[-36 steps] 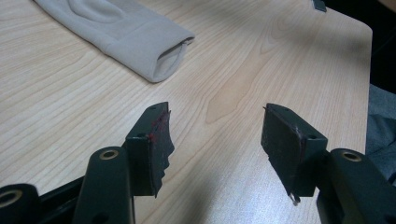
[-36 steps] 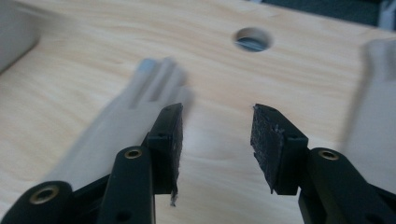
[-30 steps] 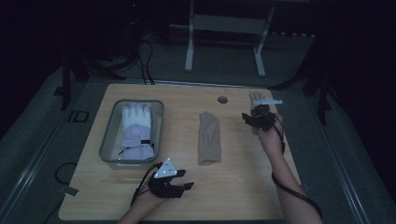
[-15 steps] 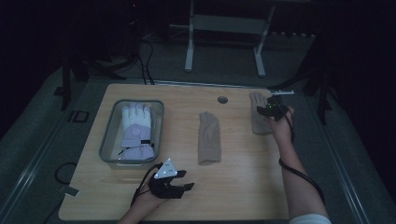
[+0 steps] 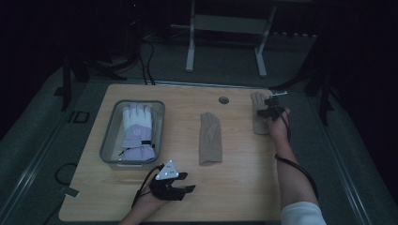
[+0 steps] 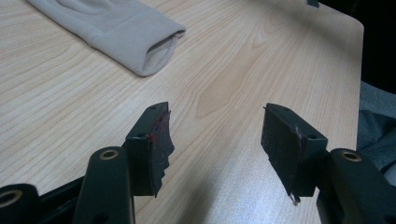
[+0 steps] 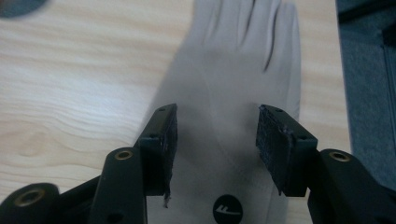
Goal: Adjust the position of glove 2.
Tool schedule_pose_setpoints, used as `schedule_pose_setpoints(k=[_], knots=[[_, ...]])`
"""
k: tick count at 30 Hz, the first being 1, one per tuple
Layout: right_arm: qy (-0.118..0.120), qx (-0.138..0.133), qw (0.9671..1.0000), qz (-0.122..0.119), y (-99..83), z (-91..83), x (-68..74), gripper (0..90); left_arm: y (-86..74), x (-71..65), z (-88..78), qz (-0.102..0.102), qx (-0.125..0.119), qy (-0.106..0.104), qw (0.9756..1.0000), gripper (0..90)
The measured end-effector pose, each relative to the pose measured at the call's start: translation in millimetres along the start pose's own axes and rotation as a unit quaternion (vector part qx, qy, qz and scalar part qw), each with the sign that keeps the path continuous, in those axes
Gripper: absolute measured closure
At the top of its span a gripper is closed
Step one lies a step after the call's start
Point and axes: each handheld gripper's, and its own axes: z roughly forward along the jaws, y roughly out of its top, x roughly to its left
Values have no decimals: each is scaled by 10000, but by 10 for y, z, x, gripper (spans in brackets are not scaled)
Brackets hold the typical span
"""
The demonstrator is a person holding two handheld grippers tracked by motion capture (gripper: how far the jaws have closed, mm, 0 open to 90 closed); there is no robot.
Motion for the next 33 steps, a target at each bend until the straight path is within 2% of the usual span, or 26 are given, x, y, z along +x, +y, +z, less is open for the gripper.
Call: schedule_pose_setpoints(k=[1, 3, 6, 9, 12, 16, 25, 28, 33], knots=[[62, 68, 10000, 28, -22, 32, 3, 480, -2, 0, -1, -7, -7, -4, 10000, 427], [164, 7, 9997, 201, -43, 39, -11, 502, -4, -1, -3, -29, -26, -17, 10000, 427], [165, 29, 9996, 238, -51, 26, -6, 634, -1, -9, -4, -18, -23, -16, 10000, 427], [142, 64, 9990, 414, -56, 11, 4, 759, 4, -13, -6, 5, -24, -18, 10000, 427], [112, 72, 9987, 488, -56, -1, 31, 812, 3, -10, -5, -2, -27, -17, 10000, 427], [194, 30, 9972, 726, -68, -45, 37, 830, 4, -8, -2, -1, -26, -9, 10000, 427], [269, -192, 9973, 652, 13, -355, 105, 835, 15, -16, -11, 15, -40, 12, 10000, 427], [368, -336, 9960, 746, 32, -488, 140, 836, 20, -17, -17, 26, -43, 20, 10000, 427], [426, -507, 9953, 707, 43, -677, 250, 836, 23, -16, -18, 11, -60, 17, 10000, 427]])
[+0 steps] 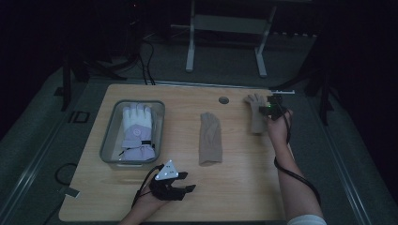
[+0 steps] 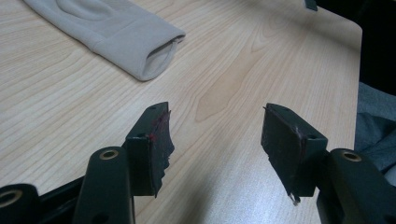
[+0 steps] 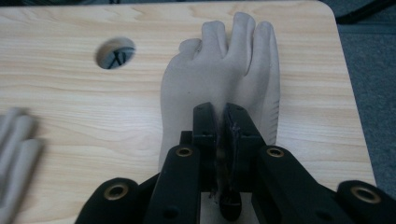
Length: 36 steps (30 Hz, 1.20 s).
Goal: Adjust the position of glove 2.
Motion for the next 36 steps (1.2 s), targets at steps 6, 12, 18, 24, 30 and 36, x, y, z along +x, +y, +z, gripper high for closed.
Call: schedule_pose_setpoints(k=[6, 12, 18, 24, 30, 36], knots=[[200, -184, 9996, 36, 1, -235, 197, 836, 18, -7, -17, 37, -35, 14, 10000, 427], [467, -321, 9984, 75, -103, -390, 424, 835, 32, -12, -38, 62, -61, 38, 10000, 427], [797, -275, 9964, -1, -326, -474, 838, 835, 54, -20, -69, 102, -114, 89, 9998, 427], [1075, -223, 9939, 33, -469, -511, 1176, 834, 61, -14, -84, 110, -137, 106, 9998, 428], [1206, -129, 9926, 85, -610, -524, 1506, 834, 62, 1, -103, 119, -154, 133, 9997, 427], [1109, -74, 9937, 123, -776, -469, 1728, 831, 66, -6, -121, 163, -150, 145, 9996, 427]])
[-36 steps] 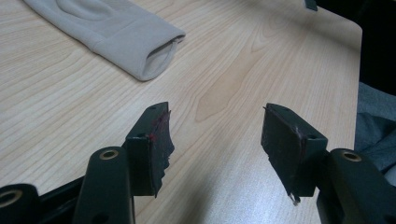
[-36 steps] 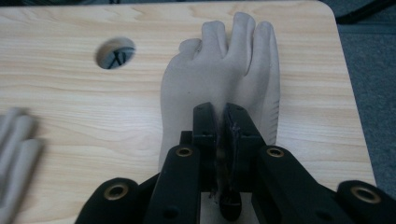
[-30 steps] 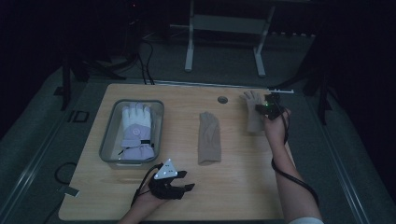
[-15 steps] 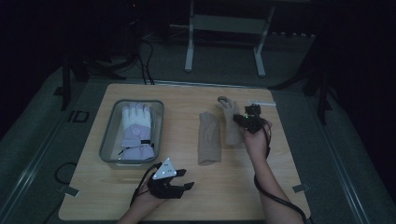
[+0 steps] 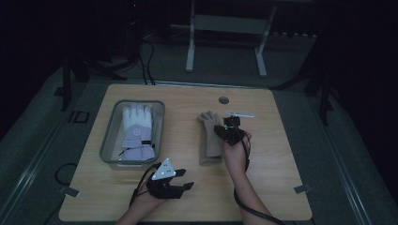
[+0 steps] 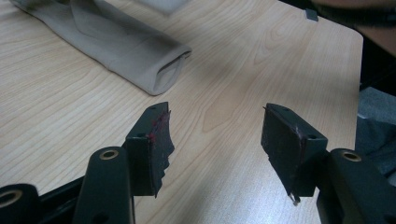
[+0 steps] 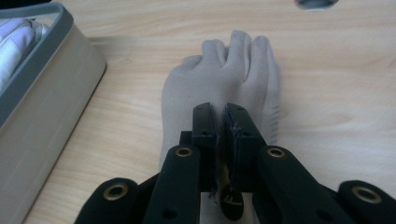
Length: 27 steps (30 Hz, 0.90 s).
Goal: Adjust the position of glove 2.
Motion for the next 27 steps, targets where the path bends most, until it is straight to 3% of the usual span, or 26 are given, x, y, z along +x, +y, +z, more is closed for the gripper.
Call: schedule_pose_setpoints(k=[4, 10, 13, 16, 21, 24, 27], knots=[[-12, 193, 9998, 77, -122, 109, 40, 820, 4, 2, -10, 1, -11, -1, 10000, 427], [-86, 434, 9990, -59, -279, 234, 49, 807, 11, 5, -13, -9, -24, 16, 10000, 427], [7, 517, 9986, -138, -323, 267, 61, 674, 12, 8, -3, -24, -8, 12, 10000, 427], [119, 544, 9983, -189, -304, 240, 44, 601, 17, 9, 4, -24, 3, 16, 10000, 427], [208, 265, 9983, -482, -182, 76, -94, 542, 30, 10, 10, -77, -26, 49, 10000, 427], [169, 184, 9966, -780, -118, -5, -226, 486, 46, 20, 21, -124, -23, 73, 9999, 427], [267, 212, 9961, -808, -71, -53, -366, 481, 74, 27, 46, -155, -28, 103, 9998, 427]])
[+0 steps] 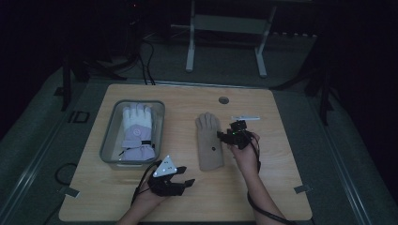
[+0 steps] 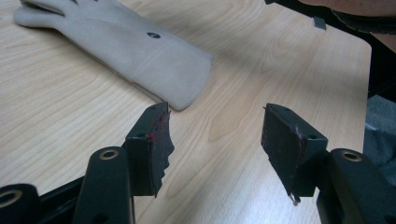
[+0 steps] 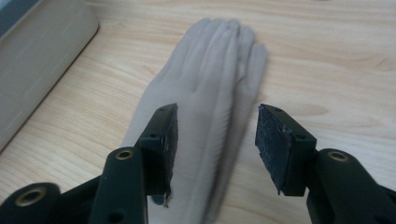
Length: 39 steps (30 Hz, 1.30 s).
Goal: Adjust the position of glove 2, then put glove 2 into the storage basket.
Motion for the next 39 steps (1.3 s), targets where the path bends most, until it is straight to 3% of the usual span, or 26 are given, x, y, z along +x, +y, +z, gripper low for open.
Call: schedule_pose_setpoints(k=[5, 7, 13, 15, 21, 27, 28, 30, 35, 39], knots=[[195, 51, 9998, -95, 13, -29, -132, 527, 66, 10, 48, 10, 47, 137, 9999, 427], [405, 103, 9990, -157, 58, -7, -234, 511, 115, 29, 80, -52, 36, 216, 9997, 426], [524, 185, 9983, -191, 191, 131, -243, 508, 243, 103, 177, -245, -46, 381, 9990, 425], [535, 216, 9982, -176, 206, 159, -235, 508, 259, 103, 193, -210, -38, 398, 9990, 425], [457, 486, 9976, -193, 272, 452, -191, 428, 243, 105, 244, -161, 46, 362, 9992, 426], [357, 766, 9960, -274, 279, 691, -135, 433, 222, 113, 265, -151, 86, 335, 9993, 426], [370, 898, 9948, -312, 273, 732, -117, 544, 222, 113, 263, -148, 86, 335, 9993, 427], [437, 894, 9945, -334, 276, 728, -91, 730, 225, 116, 255, -142, 82, 338, 9993, 426], [424, 610, 9955, -584, 337, 603, -6, 785, 244, 124, 242, -137, 54, 375, 9992, 426], [452, 382, 9972, -452, 365, 529, -35, 783, 269, 120, 245, -95, 50, 388, 9992, 427]])
